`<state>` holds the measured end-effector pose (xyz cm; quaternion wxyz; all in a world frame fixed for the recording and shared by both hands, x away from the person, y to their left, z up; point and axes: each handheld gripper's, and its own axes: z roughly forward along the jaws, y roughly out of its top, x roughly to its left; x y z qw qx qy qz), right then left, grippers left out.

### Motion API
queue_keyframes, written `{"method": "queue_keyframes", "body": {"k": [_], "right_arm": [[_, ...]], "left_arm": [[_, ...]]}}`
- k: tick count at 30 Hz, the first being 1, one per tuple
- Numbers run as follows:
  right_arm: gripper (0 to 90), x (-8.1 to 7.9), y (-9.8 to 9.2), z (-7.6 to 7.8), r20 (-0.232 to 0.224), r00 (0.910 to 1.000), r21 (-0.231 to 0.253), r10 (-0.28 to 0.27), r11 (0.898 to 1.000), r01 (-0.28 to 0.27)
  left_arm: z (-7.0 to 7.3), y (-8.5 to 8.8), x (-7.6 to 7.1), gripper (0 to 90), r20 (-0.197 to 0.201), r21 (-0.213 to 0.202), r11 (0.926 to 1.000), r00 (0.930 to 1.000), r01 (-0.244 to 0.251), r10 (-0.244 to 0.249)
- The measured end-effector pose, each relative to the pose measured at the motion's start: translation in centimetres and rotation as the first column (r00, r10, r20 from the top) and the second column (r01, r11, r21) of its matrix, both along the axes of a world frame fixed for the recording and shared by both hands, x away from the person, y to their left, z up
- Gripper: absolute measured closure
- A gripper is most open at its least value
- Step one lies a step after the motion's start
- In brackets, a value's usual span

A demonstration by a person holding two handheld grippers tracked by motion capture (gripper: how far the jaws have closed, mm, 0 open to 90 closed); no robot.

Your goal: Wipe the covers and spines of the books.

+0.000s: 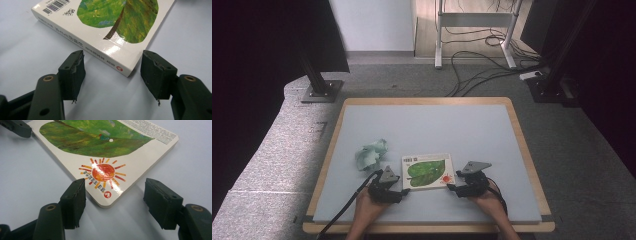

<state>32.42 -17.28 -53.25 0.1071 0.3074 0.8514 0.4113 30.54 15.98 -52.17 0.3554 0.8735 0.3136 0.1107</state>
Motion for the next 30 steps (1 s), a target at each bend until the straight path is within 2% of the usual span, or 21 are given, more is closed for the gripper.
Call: {"method": "queue_keyframes", "body": {"k": [3,7,11,14,17,20,23,30], "right_arm": [[33.3,1.0,0.2,0.0,0.001,0.9999,0.0,-0.014,1.0,0.014],[34.6,1.9,0.3,0.0,-0.004,0.9997,0.005,-0.024,1.0,0.024],[34.5,1.9,0.4,0.0,0.002,0.9997,-0.001,-0.025,1.0,0.025],[34.1,1.8,0.4,0.0,0.003,0.9997,-0.003,-0.024,1.0,0.024],[32.7,1.8,0.4,0.0,0.003,0.9998,-0.003,-0.021,1.0,0.021],[27.4,1.8,0.4,0.0,0.006,0.9994,-0.006,-0.033,0.999,0.033],[26.4,1.8,0.1,0.0,-0.006,0.9991,0.0,-0.042,0.999,0.042],[23.2,1.2,-1.0,0.4,0.015,0.9977,-0.061,-0.066,0.996,0.067]], "left_arm": [[0.1,-0.1,1.0,36.6,0.017,0.018,0.9998,0.9999,-0.002,0.001],[-0.2,0.3,1.8,36.7,0.004,-0.013,0.9999,1.0,-0.002,0.002],[-0.2,0.3,1.8,35.9,0.008,-0.01,0.9999,1.0,-0.004,0.005],[-0.1,0.4,1.7,32.3,0.021,0.022,0.9997,0.9998,-0.008,0.008],[0.5,1.0,1.7,29.9,0.02,0.008,0.9998,0.9996,-0.021,0.02],[1.6,2.0,1.6,29.1,0.038,-0.015,0.9991,0.9984,-0.04,0.041],[2.4,2.8,1.4,28.1,0.049,-0.016,0.9983,0.9973,-0.055,0.056],[3.0,4.1,1.3,27.1,0.059,-0.005,0.9962,0.9944,-0.087,0.087]]}}
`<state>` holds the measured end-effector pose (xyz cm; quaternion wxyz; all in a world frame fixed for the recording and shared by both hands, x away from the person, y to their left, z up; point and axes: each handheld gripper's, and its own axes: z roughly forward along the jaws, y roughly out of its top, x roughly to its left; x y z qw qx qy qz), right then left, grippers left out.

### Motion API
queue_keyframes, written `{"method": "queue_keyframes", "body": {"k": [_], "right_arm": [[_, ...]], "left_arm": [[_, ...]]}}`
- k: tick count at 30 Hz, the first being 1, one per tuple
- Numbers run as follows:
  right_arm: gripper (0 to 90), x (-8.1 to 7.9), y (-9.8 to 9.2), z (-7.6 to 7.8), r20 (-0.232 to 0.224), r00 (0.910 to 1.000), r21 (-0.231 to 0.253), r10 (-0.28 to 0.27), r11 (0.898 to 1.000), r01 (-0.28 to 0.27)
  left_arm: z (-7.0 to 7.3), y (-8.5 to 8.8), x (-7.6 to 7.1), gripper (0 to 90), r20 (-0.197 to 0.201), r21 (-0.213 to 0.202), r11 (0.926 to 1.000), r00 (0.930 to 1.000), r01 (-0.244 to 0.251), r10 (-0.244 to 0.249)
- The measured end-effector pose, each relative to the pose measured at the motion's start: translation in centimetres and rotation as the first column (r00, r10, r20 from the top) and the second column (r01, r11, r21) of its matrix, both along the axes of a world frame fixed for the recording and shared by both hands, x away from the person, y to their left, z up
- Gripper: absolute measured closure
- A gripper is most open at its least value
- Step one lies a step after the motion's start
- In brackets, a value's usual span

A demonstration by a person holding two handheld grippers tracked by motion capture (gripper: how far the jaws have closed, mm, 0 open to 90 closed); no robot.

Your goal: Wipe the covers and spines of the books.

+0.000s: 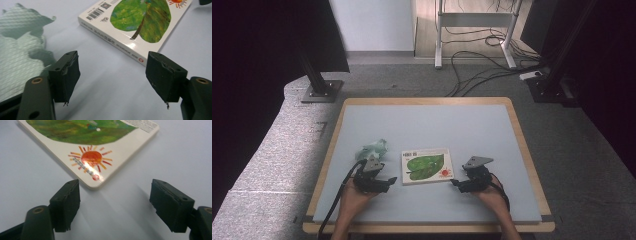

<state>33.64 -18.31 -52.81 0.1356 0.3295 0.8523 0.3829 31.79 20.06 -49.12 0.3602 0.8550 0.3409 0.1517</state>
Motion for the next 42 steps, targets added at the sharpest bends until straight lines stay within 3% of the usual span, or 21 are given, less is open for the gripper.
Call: {"method": "queue_keyframes", "body": {"k": [5,10,16,22,33,35,38,42], "right_arm": [[19.3,-0.4,-1.5,-0.3,0.002,0.9996,-0.028,-0.027,0.999,0.027],[19.7,-0.8,-2.8,-0.5,0.007,0.9997,0.001,-0.025,1.0,0.025],[20.5,-0.8,-2.9,-0.6,0.013,0.9996,0.005,-0.026,1.0,0.026],[20.7,-0.8,-2.9,-0.6,0.015,0.9995,0.004,-0.028,1.0,0.028],[20.7,-0.9,-2.9,-0.6,0.017,0.9994,0.004,-0.031,1.0,0.031],[20.7,-0.9,-2.9,-0.6,0.019,0.9994,0.003,-0.03,1.0,0.03],[20.7,-0.9,-2.9,-0.6,0.02,0.9993,0.003,-0.03,1.0,0.03],[20.7,-0.9,-2.9,-0.6,0.02,0.9993,0.003,-0.031,1.0,0.031]], "left_arm": [[0.2,0.8,0.1,25.1,-0.001,-0.012,0.9993,0.9993,-0.037,0.037],[0.6,1.2,0.0,22.1,0.004,-0.019,0.9986,0.9988,-0.049,0.049],[2.3,1.9,-0.6,22.1,0.022,-0.066,0.9969,0.9987,-0.043,0.045],[3.6,2.7,0.0,21.3,0.032,-0.063,0.9955,0.9968,-0.07,0.073],[3.6,3.9,4.8,20.2,0.012,0.02,0.9893,0.9894,-0.145,0.145],[3.1,4.3,5.8,21.4,-0.009,0.014,0.9885,0.9885,-0.151,0.151],[2.1,4.7,6.9,23.2,-0.026,0.051,0.9834,0.9841,-0.175,0.176],[0.8,4.9,8.0,27.7,-0.056,0.068,0.9821,0.9822,-0.175,0.179]]}}
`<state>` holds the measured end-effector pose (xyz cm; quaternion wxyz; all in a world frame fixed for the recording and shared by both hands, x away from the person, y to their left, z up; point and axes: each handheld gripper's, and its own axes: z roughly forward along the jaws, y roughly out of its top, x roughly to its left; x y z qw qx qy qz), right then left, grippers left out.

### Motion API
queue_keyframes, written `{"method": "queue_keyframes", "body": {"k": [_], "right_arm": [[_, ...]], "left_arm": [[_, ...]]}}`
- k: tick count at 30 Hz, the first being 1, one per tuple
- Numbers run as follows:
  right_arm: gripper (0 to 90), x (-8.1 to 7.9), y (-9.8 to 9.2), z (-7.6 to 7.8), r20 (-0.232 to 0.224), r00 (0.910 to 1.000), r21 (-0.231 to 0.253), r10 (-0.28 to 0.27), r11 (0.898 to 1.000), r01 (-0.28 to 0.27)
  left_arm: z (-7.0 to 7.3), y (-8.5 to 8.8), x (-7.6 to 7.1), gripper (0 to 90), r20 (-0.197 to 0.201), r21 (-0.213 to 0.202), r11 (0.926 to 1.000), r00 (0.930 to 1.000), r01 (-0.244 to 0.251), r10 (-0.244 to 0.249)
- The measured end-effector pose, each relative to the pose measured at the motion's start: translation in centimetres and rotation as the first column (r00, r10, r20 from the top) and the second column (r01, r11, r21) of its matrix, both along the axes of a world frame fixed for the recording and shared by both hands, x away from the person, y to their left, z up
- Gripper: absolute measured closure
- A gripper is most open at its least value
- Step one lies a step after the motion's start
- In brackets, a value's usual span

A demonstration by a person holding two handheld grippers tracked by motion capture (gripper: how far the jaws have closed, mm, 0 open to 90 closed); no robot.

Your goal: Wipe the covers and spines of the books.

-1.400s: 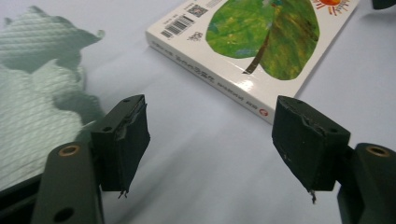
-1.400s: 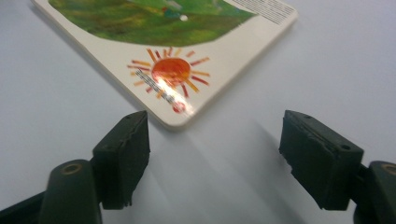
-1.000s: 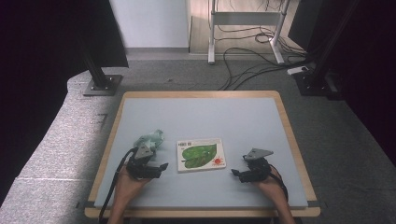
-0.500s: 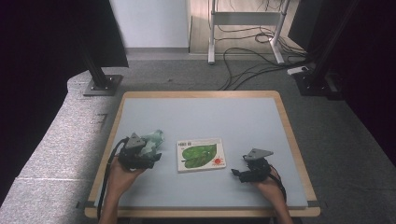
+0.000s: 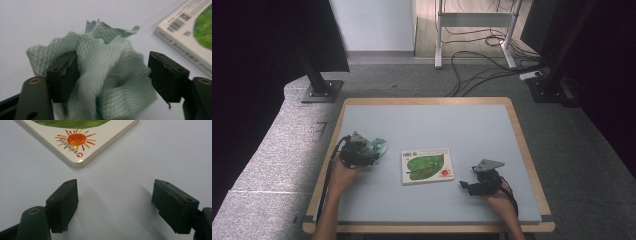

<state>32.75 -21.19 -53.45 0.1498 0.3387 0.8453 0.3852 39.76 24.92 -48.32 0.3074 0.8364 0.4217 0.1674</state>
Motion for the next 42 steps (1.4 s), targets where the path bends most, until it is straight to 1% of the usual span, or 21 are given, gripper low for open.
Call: {"method": "queue_keyframes", "body": {"k": [3,5,8,10,11,12,14,15,17,19,21,24,26,27,30,33,38,39,40,41,42], "right_arm": [[20.7,0.0,0.0,0.0,0.0,1.0,0.0,0.0,1.0,0.0],[20.7,0.0,0.0,0.0,0.0,1.0,0.0,0.0,1.0,0.0],[20.7,0.0,0.0,0.0,0.001,1.0,0.0,0.0,1.0,0.0],[20.7,0.0,0.0,0.0,0.001,1.0,0.0,0.0,1.0,0.0],[20.7,0.0,0.0,0.0,0.001,1.0,0.0,0.0,1.0,0.0],[20.8,0.0,0.0,0.0,0.001,1.0,0.0,0.0,1.0,0.0],[20.7,0.0,0.0,0.0,0.001,1.0,0.0,0.0,1.0,0.0],[20.8,0.0,0.0,0.0,0.001,1.0,0.0,0.0,1.0,0.0],[20.7,0.0,0.0,0.0,0.001,1.0,0.0,0.0,1.0,0.0],[20.7,0.0,0.0,0.0,0.001,1.0,0.0,0.0,1.0,0.0],[20.7,0.0,0.0,0.0,0.001,1.0,0.0,0.0,1.0,0.0],[20.7,0.0,0.0,0.0,0.001,1.0,0.0,0.0,1.0,0.0],[20.7,0.0,0.0,0.0,0.001,1.0,0.0,0.0,1.0,0.0],[20.7,0.0,0.0,0.0,0.001,1.0,0.0,0.0,1.0,0.0],[20.7,0.0,0.0,0.0,0.001,1.0,0.0,0.001,1.0,-0.001],[20.8,0.0,0.0,0.0,0.002,1.0,0.0,0.001,1.0,0.0],[20.8,0.0,0.0,0.0,0.001,1.0,0.0,0.0,1.0,0.0],[20.7,0.0,0.0,0.0,0.002,1.0,0.0,0.001,1.0,-0.001],[20.7,0.0,0.0,0.0,0.001,1.0,0.0,0.0,1.0,0.0],[20.7,0.0,0.0,0.0,0.002,1.0,0.0,0.001,1.0,-0.001],[20.7,0.0,0.0,0.0,0.002,1.0,-0.001,0.0,1.0,0.0]], "left_arm": [[-0.7,-0.3,0.4,32.7,-0.002,0.034,0.9994,1.0,-0.002,0.002],[-1.2,-0.5,0.8,36.2,-0.004,0.06,0.9979,0.9997,-0.024,0.024],[-1.8,-0.3,1.2,43.1,-0.021,0.066,0.9969,0.9988,-0.043,0.044],[-2.2,-0.2,1.2,47.0,-0.023,0.066,0.9967,0.9985,-0.048,0.049],[-2.4,-0.2,1.2,51.5,-0.025,0.067,0.9967,0.9985,-0.046,0.048],[-2.7,-0.1,1.1,53.0,-0.014,0.047,0.9974,0.9984,-0.054,0.054],[-2.8,0.3,0.9,58.0,-0.002,0.029,0.9979,0.9983,-0.059,0.059],[-2.9,0.4,0.8,66.4,0.0,0.025,0.998,0.9983,-0.058,0.058],[-2.9,0.6,0.7,76.6,0.001,0.023,0.9986,0.9988,-0.049,0.049],[-2.8,0.5,0.6,81.1,0.005,0.028,0.9987,0.999,-0.043,0.043],[-2.7,0.2,0.6,82.3,0.013,0.044,0.9984,0.9993,-0.036,0.035],[-1.9,-0.1,0.6,82.7,0.009,0.01,0.9999,0.9999,-0.006,0.006],[-1.2,-0.4,0.6,82.6,0.002,-0.008,0.9996,0.9997,0.026,-0.026],[-0.9,-0.6,0.7,82.5,-0.001,-0.01,0.9991,0.9992,0.041,-0.041],[0.3,-1.7,0.6,82.4,0.013,-0.023,0.9964,0.9966,0.081,-0.081],[1.4,-2.7,0.6,82.3,0.027,-0.064,0.9913,0.9932,0.115,-0.113],[2.8,-4.6,0.5,82.1,0.06,-0.075,0.9825,0.9842,0.171,-0.166],[3.0,-5.0,0.4,82.0,0.071,-0.085,0.9793,0.9815,0.184,-0.178],[3.2,-5.4,0.4,81.9,0.064,-0.098,0.9749,0.9789,0.2,-0.194],[3.3,-5.7,0.4,81.8,0.066,-0.099,0.9738,0.9778,0.205,-0.199],[3.5,-6.2,0.3,81.8,0.069,-0.086,0.973,0.9756,0.214,-0.208]]}}
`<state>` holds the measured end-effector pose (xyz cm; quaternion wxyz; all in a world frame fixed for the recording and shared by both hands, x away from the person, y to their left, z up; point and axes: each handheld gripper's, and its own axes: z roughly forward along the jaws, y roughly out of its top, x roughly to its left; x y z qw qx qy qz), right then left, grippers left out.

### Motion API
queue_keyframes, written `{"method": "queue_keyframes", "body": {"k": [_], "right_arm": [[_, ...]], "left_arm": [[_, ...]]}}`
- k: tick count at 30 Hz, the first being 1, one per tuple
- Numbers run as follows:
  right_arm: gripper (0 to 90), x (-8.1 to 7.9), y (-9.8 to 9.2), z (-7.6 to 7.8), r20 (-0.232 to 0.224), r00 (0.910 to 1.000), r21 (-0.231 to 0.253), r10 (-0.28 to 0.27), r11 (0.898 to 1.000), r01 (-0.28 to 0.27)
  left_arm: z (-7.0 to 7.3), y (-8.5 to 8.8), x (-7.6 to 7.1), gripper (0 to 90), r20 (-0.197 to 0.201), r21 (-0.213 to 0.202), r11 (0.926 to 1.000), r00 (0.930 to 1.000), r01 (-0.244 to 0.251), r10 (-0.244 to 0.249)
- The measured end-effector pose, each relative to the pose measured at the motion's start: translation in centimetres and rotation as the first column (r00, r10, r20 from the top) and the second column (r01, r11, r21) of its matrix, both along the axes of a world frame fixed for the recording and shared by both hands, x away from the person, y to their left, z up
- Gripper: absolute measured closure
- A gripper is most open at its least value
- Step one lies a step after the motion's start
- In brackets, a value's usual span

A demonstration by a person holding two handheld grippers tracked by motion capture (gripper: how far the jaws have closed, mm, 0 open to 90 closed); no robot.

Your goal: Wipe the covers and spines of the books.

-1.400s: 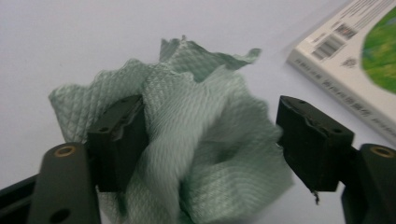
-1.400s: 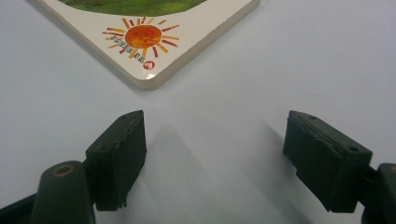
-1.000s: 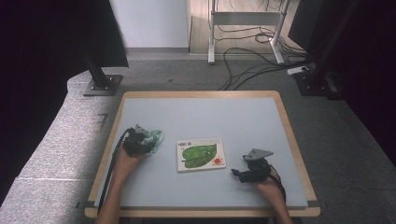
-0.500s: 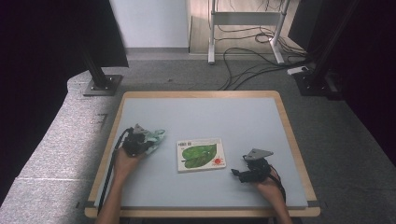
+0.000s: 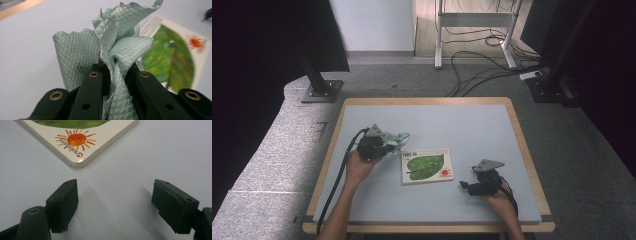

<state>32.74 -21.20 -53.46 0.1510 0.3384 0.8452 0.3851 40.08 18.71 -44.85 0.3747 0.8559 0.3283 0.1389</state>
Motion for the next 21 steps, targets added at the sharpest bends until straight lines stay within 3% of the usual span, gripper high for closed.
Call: {"method": "queue_keyframes", "body": {"k": [5,11,16,21], "right_arm": [[20.7,0.0,0.0,0.0,0.0,1.0,0.0,0.0,1.0,0.0],[20.7,0.0,0.0,0.0,-0.001,1.0,0.001,0.0,1.0,0.0],[20.7,0.0,0.0,0.0,0.0,1.0,0.0,0.0,1.0,0.0],[20.7,0.0,0.0,0.0,-0.001,1.0,0.001,0.0,1.0,0.0]], "left_arm": [[-0.5,-1.3,0.3,81.6,-0.008,-0.009,0.9999,0.9999,0.008,-0.008],[-3.3,-3.5,0.9,81.2,-0.051,0.051,0.9982,0.9983,0.032,-0.03],[-4.8,-4.8,1.1,80.5,-0.031,0.085,0.9961,0.9993,0.024,-0.021],[-5.0,-5.5,1.2,80.5,-0.033,0.072,0.9971,0.9992,0.026,-0.024]]}}
